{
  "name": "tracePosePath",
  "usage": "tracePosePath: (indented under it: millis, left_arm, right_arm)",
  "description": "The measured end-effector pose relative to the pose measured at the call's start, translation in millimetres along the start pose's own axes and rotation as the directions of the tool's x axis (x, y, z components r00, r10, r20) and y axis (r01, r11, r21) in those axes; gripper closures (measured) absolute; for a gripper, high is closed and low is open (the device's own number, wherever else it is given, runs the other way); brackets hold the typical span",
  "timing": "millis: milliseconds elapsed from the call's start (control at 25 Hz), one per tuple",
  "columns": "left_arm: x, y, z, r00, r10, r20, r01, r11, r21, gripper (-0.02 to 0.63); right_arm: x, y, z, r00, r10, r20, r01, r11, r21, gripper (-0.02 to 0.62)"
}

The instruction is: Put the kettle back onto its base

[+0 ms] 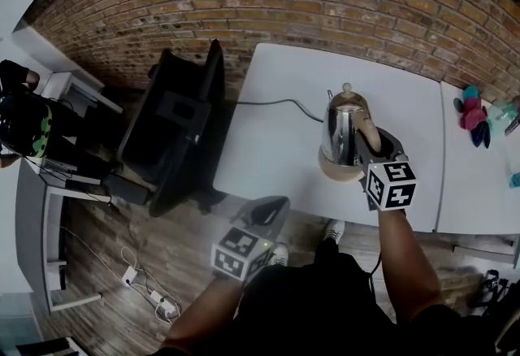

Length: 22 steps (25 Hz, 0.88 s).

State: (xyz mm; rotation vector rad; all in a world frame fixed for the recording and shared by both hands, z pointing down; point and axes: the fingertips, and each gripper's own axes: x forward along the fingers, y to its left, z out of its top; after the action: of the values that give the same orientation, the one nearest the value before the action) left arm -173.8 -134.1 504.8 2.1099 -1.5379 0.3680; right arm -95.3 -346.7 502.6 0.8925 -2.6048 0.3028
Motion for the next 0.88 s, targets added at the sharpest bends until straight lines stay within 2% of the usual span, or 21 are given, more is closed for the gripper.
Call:
tracePosePath:
  millis: [320,520,880]
  left_arm:
    - [-2.9,-3.3,-6.5,0.999,-0.048,-0.006,0.048,0.999,-0.006,0.605]
    - [-4.9,-9.5,-3.8,0.997,-0.074,0.008,0.074,0.997,0.000,0.605]
    - [-13.9,-16.9,-3.1,0.995,-0.094,0.020,0.094,0.995,0.034,0.605]
  right_arm:
    - [-26.2,3.5,-26.8,0.998,-0.022,-0.060,0.022,1.000,-0.001,0.446]
    - [-34.7,5.6,-58.6,0.991,-0.036,-0.129,0.039,0.999,0.015,0.446]
    - [-41.0,9.4,-73.5,0.989,-0.053,-0.140,0.059,0.998,0.038,0.445]
